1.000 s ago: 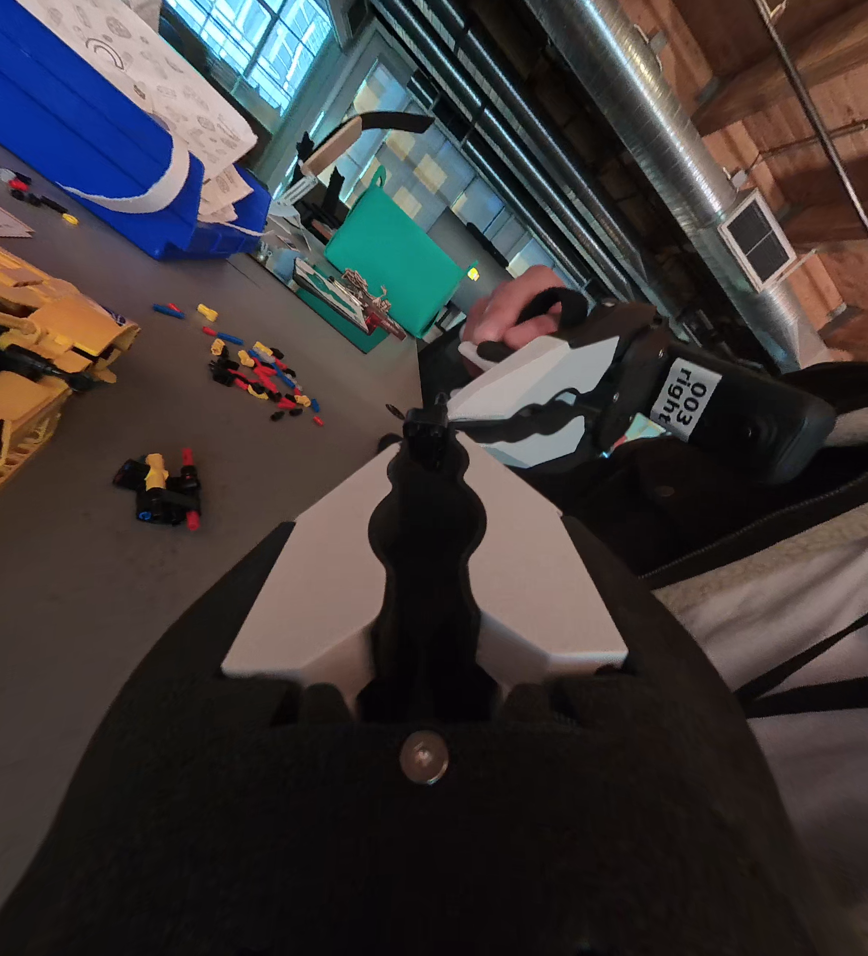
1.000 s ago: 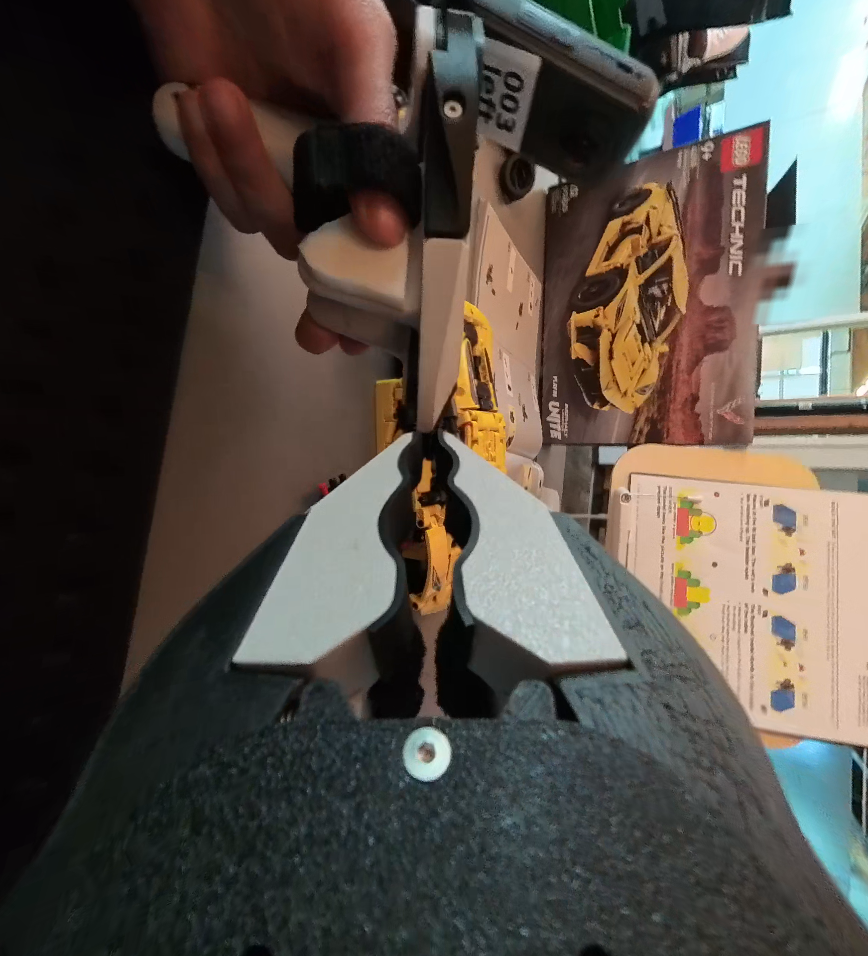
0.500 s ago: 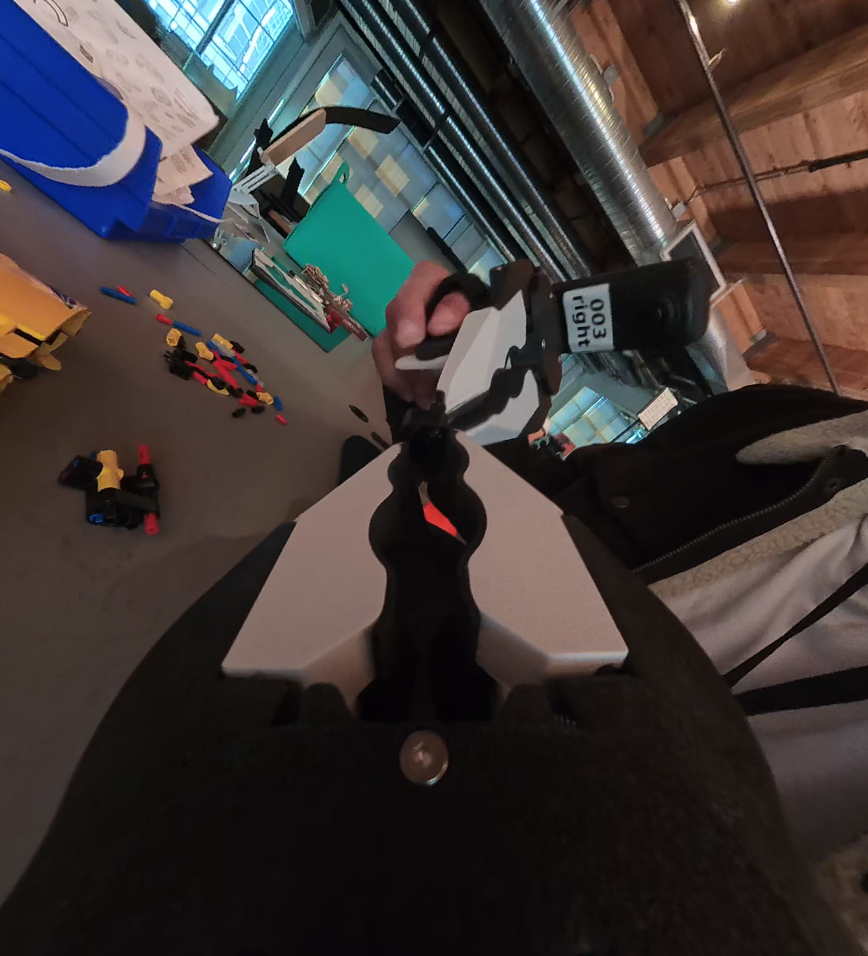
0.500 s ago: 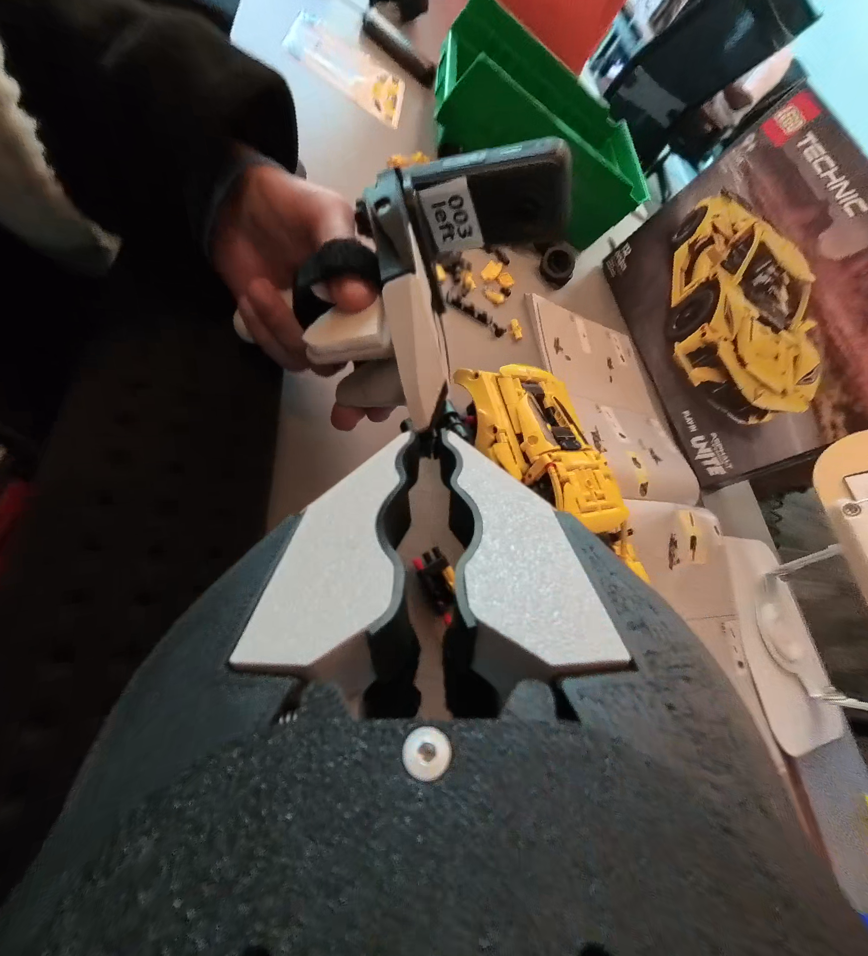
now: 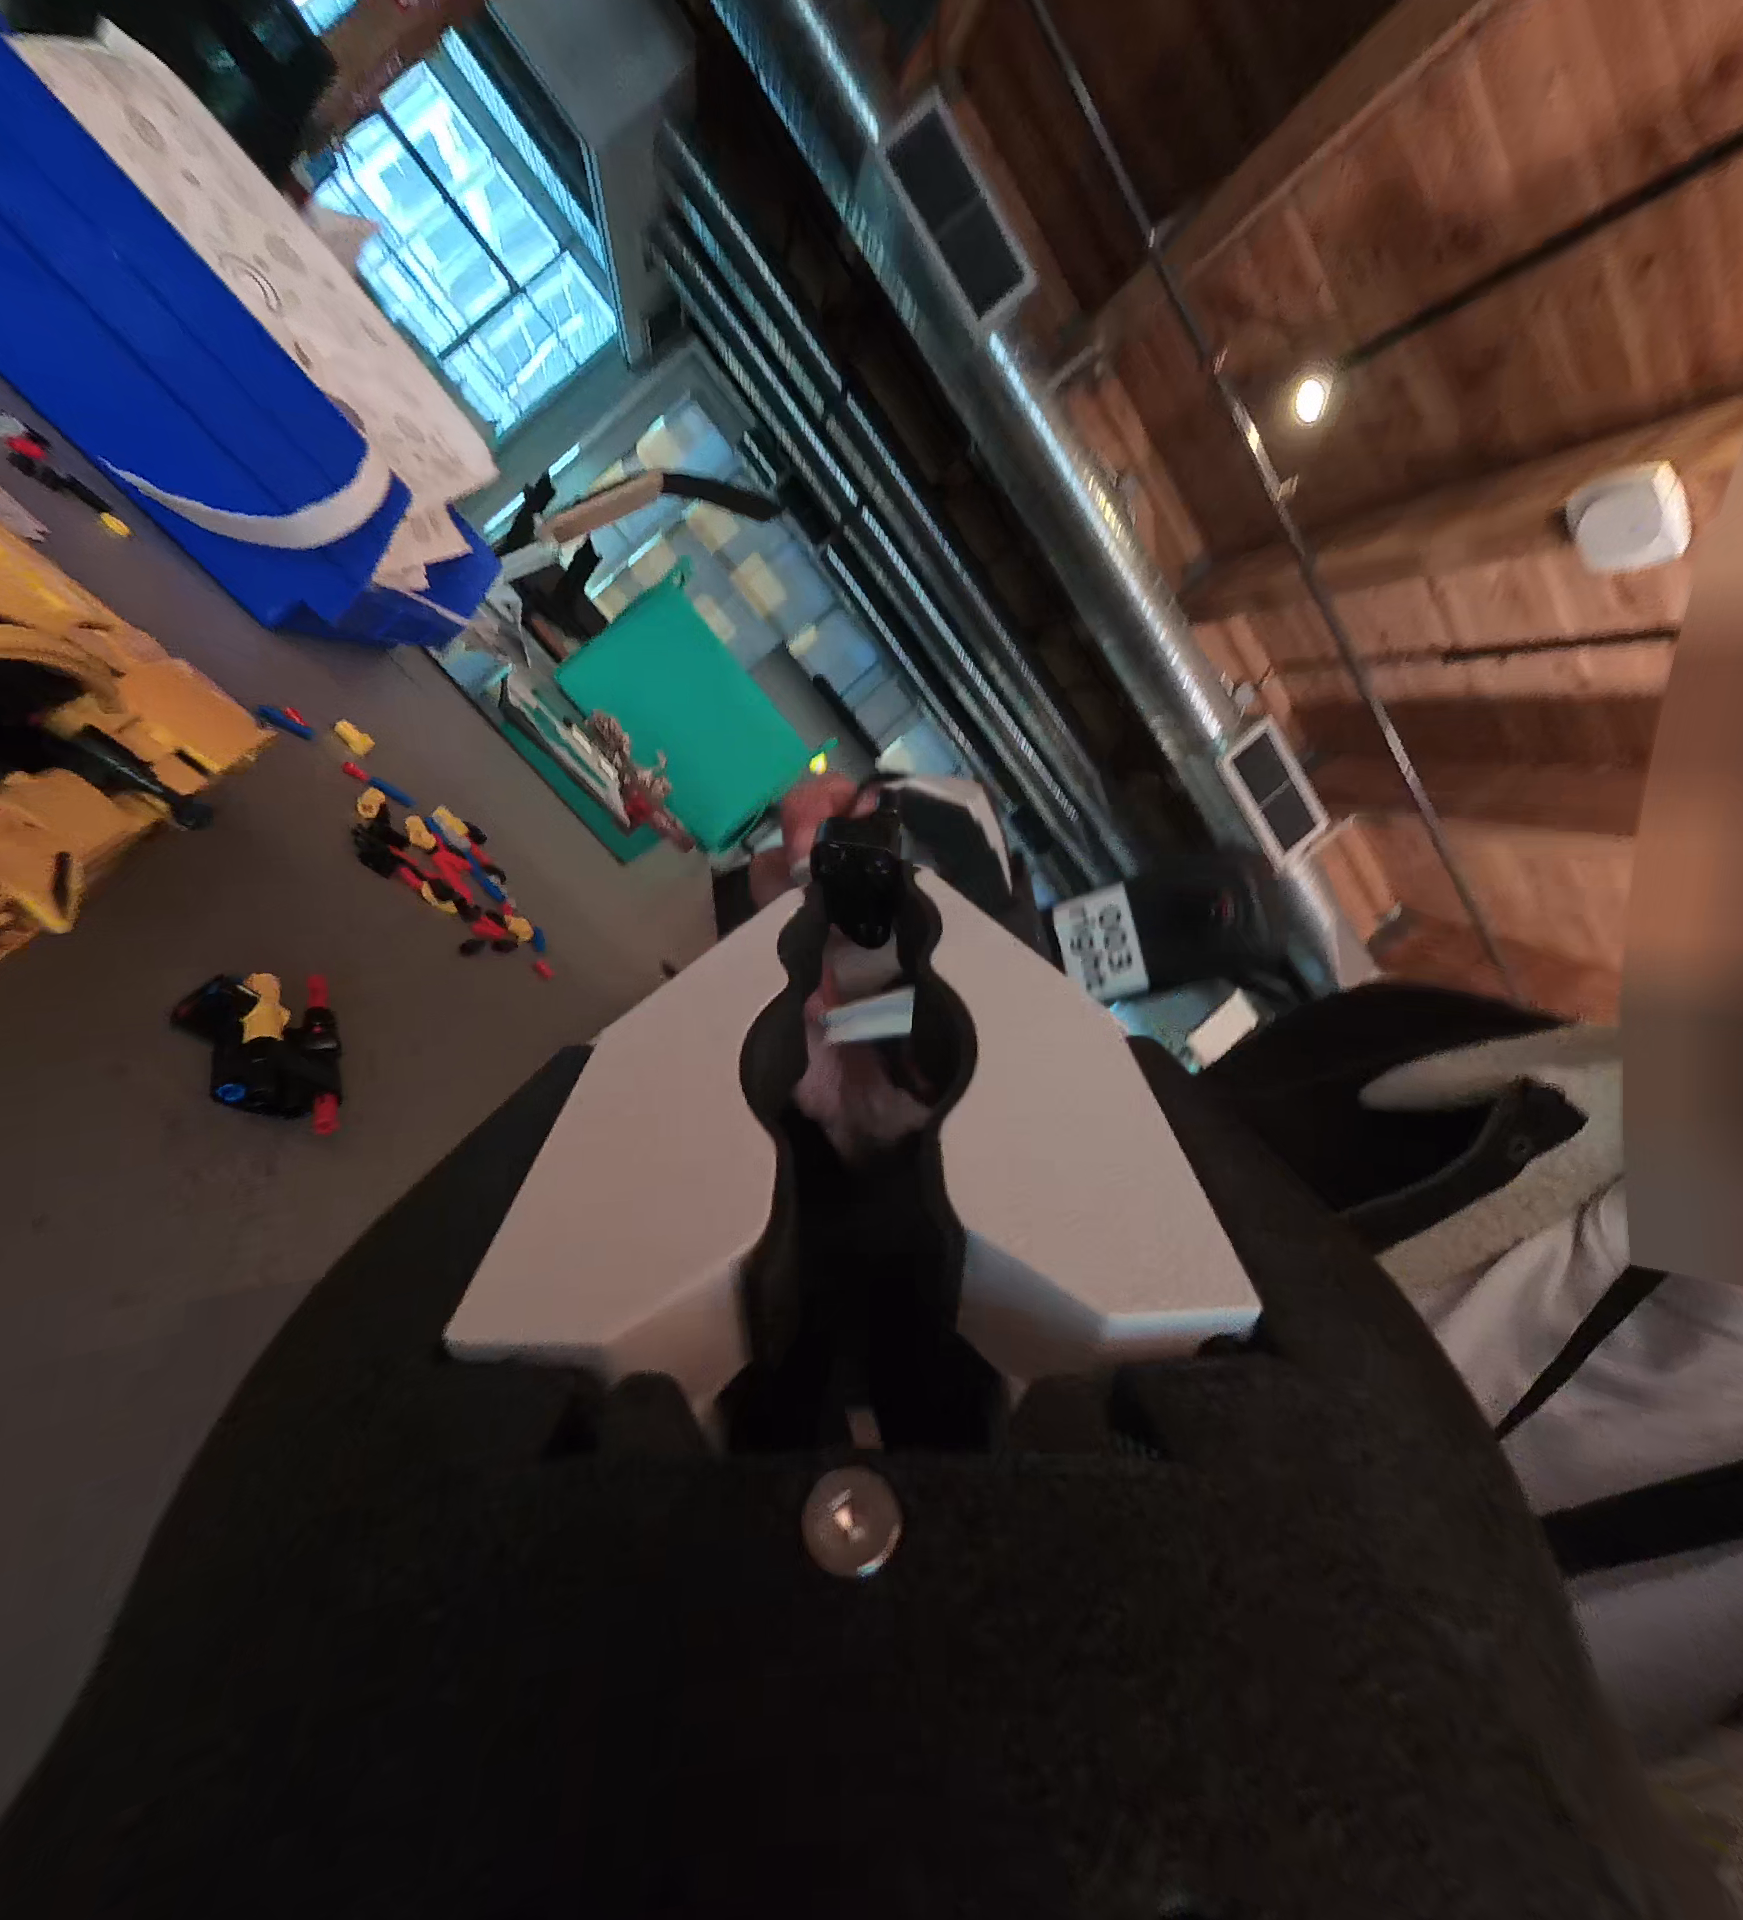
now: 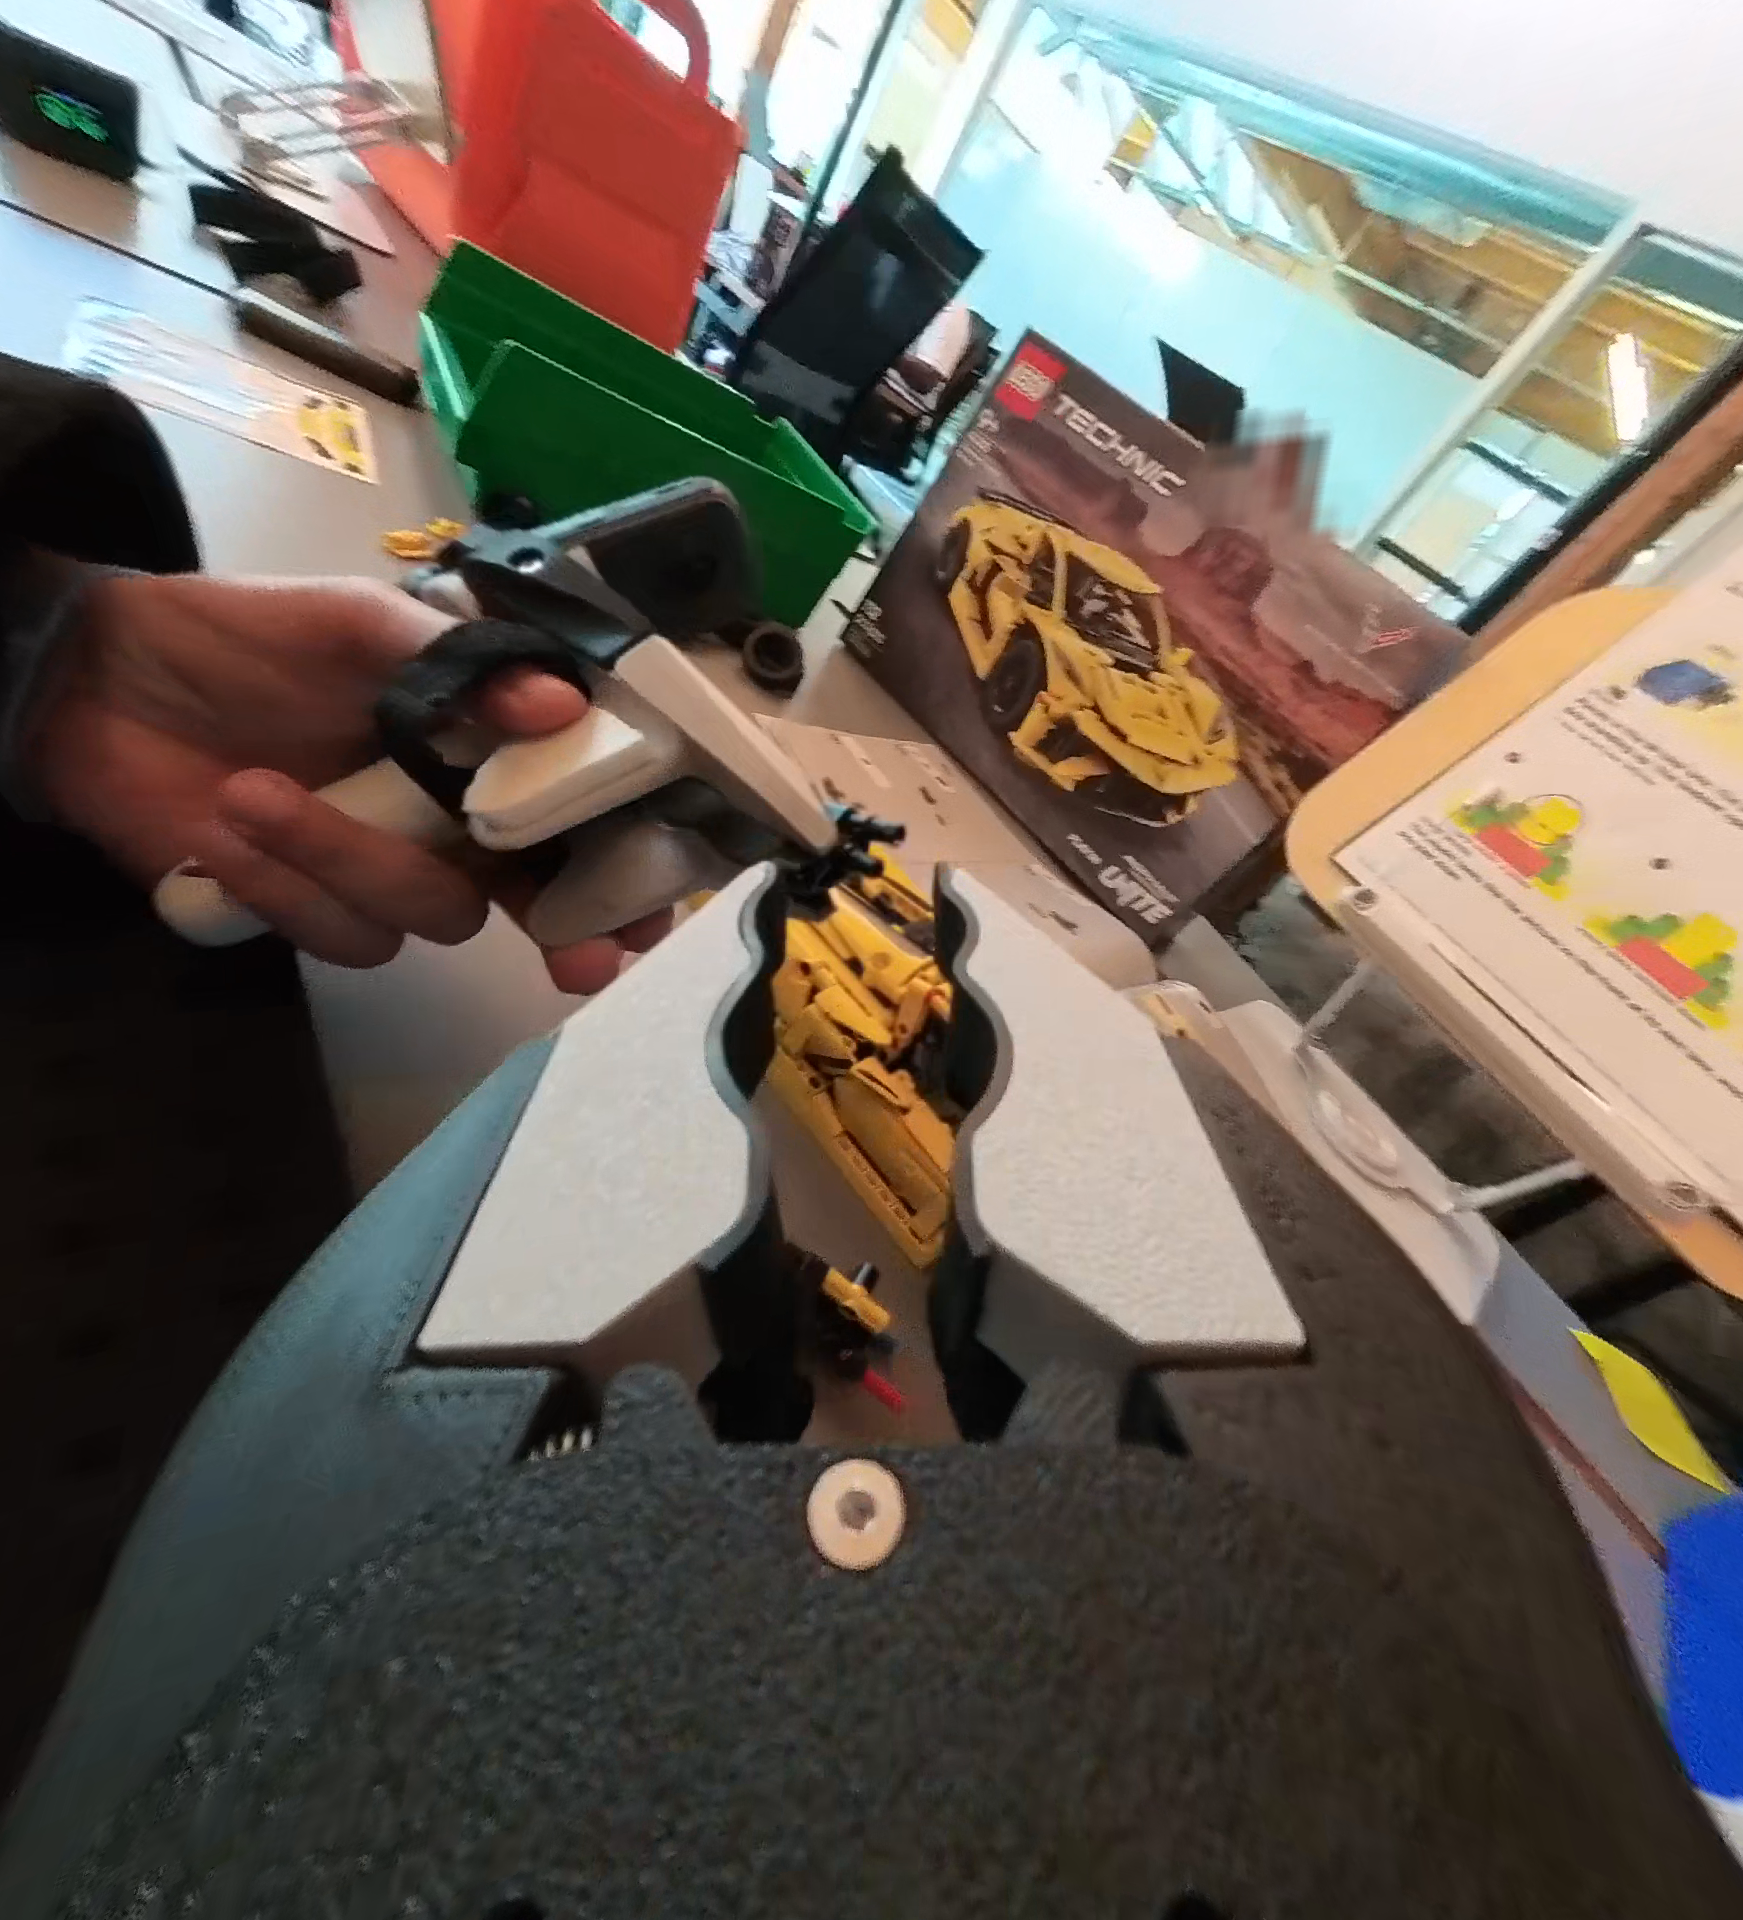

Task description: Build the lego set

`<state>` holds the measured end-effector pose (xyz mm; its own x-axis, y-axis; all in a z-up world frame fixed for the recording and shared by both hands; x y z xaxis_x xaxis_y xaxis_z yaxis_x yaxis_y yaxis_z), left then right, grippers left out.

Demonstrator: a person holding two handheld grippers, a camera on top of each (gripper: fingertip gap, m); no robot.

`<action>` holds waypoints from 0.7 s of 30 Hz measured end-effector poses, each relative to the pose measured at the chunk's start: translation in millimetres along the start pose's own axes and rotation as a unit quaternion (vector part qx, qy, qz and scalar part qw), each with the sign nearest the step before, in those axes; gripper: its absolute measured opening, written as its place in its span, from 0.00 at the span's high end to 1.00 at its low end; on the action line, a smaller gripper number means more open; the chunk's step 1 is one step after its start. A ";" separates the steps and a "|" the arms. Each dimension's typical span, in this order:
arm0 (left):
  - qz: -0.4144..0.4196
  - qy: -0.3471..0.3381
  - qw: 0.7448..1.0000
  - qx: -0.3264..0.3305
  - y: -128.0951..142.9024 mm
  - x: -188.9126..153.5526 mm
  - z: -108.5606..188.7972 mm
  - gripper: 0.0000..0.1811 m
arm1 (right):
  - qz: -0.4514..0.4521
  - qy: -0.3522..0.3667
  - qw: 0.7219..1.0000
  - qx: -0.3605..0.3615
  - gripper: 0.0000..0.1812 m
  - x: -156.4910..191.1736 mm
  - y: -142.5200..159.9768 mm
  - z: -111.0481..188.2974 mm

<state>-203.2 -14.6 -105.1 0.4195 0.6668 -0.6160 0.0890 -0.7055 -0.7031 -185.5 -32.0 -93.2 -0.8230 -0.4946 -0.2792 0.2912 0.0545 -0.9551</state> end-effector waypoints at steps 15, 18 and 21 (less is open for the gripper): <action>0.055 0.011 0.995 -0.085 -17.2 3.6 9.4 0.93 | 0.057 0.102 0.993 -0.025 0.87 1.9 -3.4 -37.8; 0.058 0.012 0.995 -0.085 -17.3 3.7 9.3 0.93 | 0.054 0.104 0.993 -0.023 0.87 1.0 -2.2 -38.4; 0.054 0.009 0.995 -0.082 -16.3 4.1 8.8 0.93 | 0.058 0.107 0.992 -0.024 0.87 0.5 -1.0 -38.3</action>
<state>-210.8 1.8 -99.3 0.4505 0.5809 -0.6779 0.1882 -0.8041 -0.5639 -205.0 0.9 -96.1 -0.8719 -0.2867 -0.3969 0.3703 0.1440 -0.9177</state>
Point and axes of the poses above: each gripper's, where its closed fingertips meet, z back along the fingers, y out of its underside, x = y × z across the jaws, the point moved 1 cm from there along z, back along the fingers, and after that the axes turned 14 degrees about -z, right-handed, at the moved point
